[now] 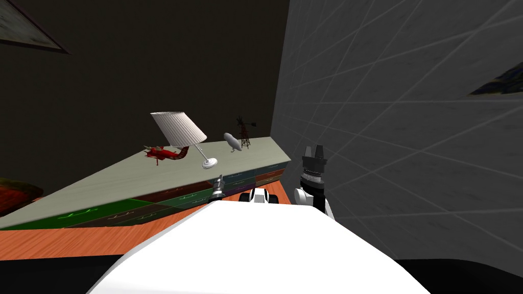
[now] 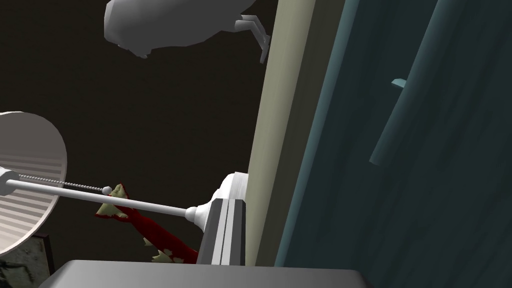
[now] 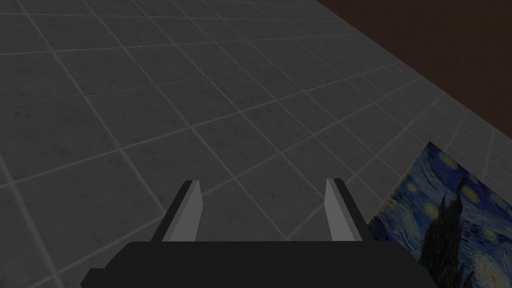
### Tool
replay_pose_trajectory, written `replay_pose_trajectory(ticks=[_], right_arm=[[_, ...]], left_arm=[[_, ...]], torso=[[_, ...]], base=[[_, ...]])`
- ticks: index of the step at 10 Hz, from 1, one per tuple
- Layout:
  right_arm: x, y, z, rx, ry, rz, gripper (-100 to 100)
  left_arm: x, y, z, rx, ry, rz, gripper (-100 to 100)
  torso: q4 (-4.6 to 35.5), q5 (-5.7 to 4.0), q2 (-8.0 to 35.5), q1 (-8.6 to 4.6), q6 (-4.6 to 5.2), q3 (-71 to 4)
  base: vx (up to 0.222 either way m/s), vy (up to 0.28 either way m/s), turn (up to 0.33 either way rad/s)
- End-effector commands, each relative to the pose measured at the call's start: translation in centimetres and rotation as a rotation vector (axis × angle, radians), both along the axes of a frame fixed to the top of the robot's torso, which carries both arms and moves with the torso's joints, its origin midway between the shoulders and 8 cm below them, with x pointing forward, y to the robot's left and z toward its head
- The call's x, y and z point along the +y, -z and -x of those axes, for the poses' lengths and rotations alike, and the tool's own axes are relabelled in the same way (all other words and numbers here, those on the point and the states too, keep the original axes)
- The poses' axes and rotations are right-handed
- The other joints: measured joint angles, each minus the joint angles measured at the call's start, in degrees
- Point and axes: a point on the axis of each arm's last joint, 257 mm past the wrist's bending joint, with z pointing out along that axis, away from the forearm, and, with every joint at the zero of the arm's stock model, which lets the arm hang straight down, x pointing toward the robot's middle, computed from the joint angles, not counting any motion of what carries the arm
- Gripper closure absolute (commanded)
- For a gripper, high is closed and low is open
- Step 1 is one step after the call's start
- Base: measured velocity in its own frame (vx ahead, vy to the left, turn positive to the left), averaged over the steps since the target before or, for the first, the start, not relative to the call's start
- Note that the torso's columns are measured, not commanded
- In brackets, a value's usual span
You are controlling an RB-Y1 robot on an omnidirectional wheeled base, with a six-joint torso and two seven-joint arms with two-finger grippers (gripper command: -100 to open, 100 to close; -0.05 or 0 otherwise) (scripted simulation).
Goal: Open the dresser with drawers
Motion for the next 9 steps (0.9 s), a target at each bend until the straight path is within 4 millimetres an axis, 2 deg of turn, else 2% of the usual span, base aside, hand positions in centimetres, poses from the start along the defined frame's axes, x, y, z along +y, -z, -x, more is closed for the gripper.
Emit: replay_pose_trajectory(ticks=[1,3,9], right_arm=[[0.0,0.0,0.0,0.000,0.000,0.000,0],[0.0,0.0,0.0,0.000,0.000,0.000,0],[0.0,0.0,0.0,0.000,0.000,0.000,0]], left_arm=[[-0.8,1.3,-0.2,0.039,0.009,0.024,-100],[-1.9,2.0,-0.6,0.051,0.007,0.058,-100],[-3.1,2.5,-0.7,0.056,0.004,0.087,-100]], torso=[[-0.05,0.07,0.05,-0.05,0.01,0.00],[-0.09,0.17,0.05,-0.08,0.11,0.03],[-0.43,0.57,-0.15,-0.20,0.33,-0.06]], base=[[-0.011,-0.013,0.018],[-0.018,-0.010,0.020],[-0.001,-0.001,0.002]])
